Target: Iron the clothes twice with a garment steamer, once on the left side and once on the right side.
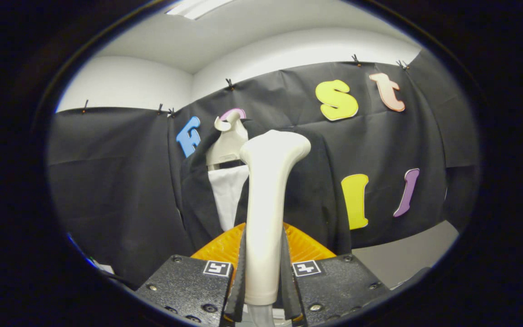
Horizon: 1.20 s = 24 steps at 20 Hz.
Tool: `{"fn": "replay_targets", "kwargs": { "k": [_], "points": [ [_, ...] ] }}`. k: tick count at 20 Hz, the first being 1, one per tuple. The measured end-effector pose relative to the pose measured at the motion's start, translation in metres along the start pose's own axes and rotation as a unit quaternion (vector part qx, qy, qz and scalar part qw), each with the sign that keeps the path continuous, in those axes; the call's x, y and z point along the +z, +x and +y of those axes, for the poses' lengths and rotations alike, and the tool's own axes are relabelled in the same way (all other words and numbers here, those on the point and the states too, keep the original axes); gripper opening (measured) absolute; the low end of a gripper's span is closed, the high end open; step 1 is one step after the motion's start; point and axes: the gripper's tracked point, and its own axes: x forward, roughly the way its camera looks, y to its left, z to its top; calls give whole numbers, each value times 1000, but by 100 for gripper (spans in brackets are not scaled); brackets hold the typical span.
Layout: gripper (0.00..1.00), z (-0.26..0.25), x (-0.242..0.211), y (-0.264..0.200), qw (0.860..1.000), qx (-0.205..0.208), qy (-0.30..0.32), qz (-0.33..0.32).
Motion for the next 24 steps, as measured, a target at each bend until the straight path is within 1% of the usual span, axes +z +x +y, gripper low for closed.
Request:
{"fn": "replay_targets", "kwargs": {
  "k": [9,17,24],
  "points": [
    [36,-13,-50,-8,999,-13,-5,43],
    [36,-20,-113,-23,995,-23,-9,97],
    [36,-26,-165,-33,989,-30,-6,147]
  ]
}}
